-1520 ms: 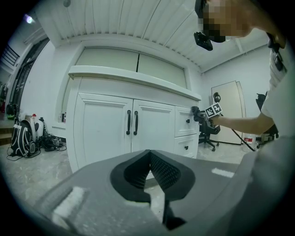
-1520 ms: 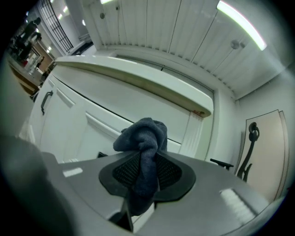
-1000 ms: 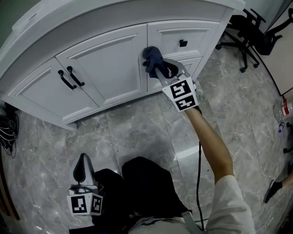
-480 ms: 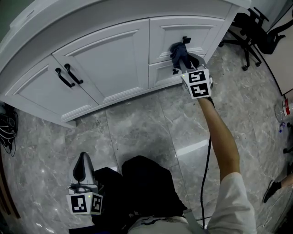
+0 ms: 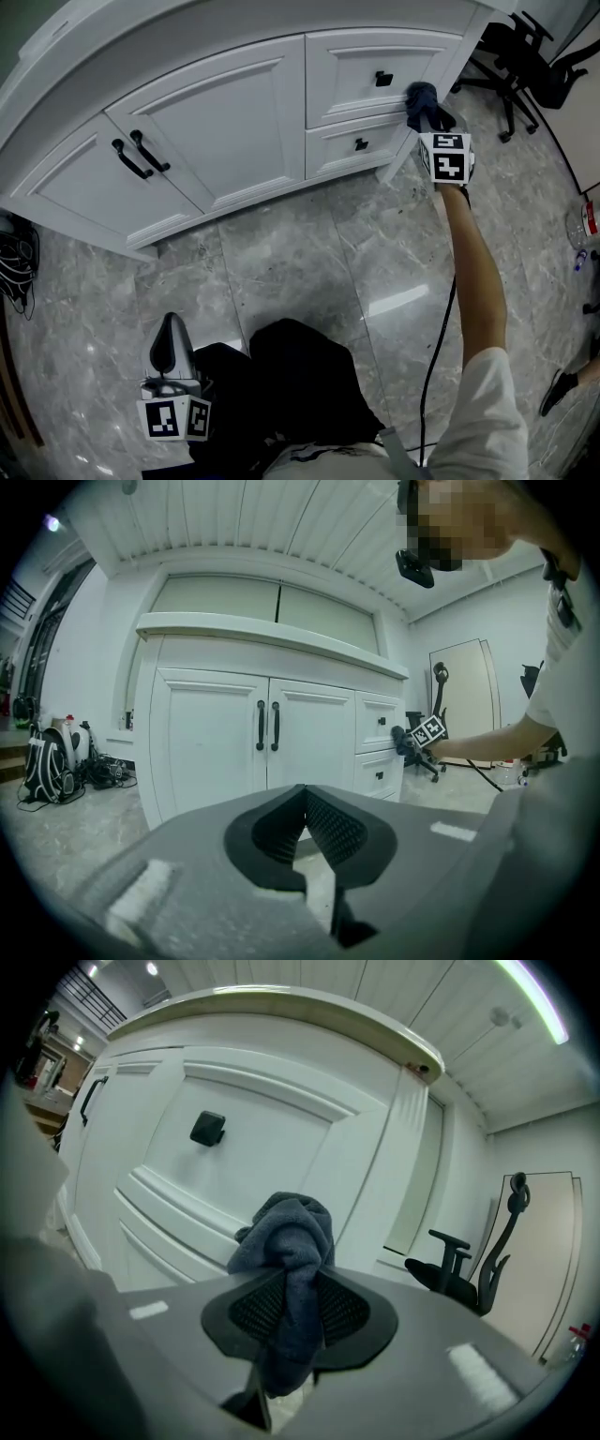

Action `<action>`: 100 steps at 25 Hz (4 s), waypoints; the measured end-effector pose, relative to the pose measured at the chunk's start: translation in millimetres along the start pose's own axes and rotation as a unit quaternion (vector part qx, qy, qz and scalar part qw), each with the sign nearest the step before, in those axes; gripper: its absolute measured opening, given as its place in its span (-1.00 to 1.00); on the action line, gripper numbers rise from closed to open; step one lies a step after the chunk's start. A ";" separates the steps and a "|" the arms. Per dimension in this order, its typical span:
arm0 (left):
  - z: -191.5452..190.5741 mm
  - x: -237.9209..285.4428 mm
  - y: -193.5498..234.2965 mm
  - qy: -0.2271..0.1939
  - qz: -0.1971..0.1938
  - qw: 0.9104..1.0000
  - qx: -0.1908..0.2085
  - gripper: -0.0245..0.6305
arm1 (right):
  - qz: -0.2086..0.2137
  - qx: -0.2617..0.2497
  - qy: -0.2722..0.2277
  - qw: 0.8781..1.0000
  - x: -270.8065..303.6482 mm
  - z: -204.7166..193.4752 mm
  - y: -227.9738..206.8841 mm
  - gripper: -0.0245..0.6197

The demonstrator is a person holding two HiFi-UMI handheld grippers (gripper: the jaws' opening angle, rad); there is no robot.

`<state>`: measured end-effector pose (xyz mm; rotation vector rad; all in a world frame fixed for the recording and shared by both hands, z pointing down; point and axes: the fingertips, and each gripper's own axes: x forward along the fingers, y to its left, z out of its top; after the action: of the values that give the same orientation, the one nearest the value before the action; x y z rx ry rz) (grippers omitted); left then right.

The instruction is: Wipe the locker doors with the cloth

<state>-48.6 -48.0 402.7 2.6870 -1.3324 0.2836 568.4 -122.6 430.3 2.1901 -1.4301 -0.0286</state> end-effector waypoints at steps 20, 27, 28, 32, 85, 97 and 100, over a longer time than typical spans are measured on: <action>3.4 -2.7 2.1 -0.003 0.003 1.000 0.001 -0.92 | 0.192 -0.042 -0.093 0.976 -44.5 39.0 246.4 -0.64; 2.4 -0.2 4.9 -0.001 0.005 1.000 0.003 -0.92 | 0.184 -0.073 -0.065 0.978 -22.5 29.3 224.5 -0.64; 2.0 0.6 4.7 -0.001 0.004 1.000 0.002 -0.92 | 0.176 -0.067 -0.058 0.980 -20.1 25.2 213.6 -0.64; 0.1 1.8 3.8 0.002 0.003 1.000 0.002 -0.92 | 0.135 -0.049 -0.032 0.989 -9.5 8.8 166.6 -0.64; -12.8 5.8 11.6 0.026 0.035 0.999 0.019 -0.92 | 0.132 -0.024 0.086 0.987 37.4 -148.4 193.0 -0.64; -9.9 1.1 21.9 0.017 0.040 0.999 0.003 -0.92 | 0.040 0.005 0.167 0.985 51.3 -188.7 100.3 -0.64; -5.2 -2.2 31.6 0.000 0.040 0.999 0.004 -0.92 | 0.021 0.048 0.159 0.986 34.8 -188.4 95.0 -0.64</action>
<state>-75.7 -64.3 408.3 2.6433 -1.4452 0.2988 558.2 -104.7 643.1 2.1221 -1.3173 0.3945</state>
